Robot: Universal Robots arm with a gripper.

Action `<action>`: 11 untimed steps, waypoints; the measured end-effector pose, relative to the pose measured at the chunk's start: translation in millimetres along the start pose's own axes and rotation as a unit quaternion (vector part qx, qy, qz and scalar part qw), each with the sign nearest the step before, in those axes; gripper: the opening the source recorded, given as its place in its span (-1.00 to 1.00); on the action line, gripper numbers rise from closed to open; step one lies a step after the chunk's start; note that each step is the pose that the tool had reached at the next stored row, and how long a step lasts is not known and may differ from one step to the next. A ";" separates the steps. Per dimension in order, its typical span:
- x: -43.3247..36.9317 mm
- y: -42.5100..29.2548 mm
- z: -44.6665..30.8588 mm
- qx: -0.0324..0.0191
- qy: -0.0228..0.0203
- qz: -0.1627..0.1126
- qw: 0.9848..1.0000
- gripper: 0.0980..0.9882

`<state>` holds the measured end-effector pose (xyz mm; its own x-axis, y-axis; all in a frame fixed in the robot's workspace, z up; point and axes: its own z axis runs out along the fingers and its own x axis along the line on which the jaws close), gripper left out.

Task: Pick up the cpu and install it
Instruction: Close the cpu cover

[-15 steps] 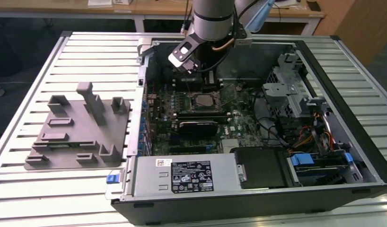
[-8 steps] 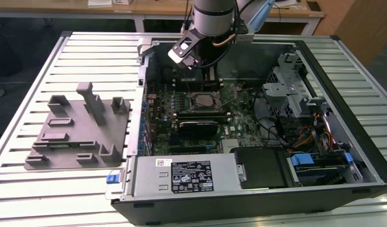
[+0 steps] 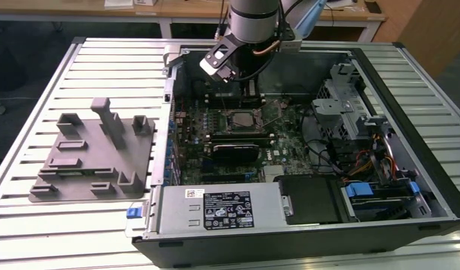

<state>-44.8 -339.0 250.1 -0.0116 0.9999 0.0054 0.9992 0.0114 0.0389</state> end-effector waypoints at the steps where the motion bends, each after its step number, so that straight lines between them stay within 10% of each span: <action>1: 0.0 0.0 0.0 0.000 0.000 0.000 1.000 -0.98; 11: 0.1 0.2 -5.5 0.000 0.000 0.000 1.000 -0.98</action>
<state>-44.8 -339.0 255.6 -0.0116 0.9999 0.0056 0.9992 0.0114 0.0390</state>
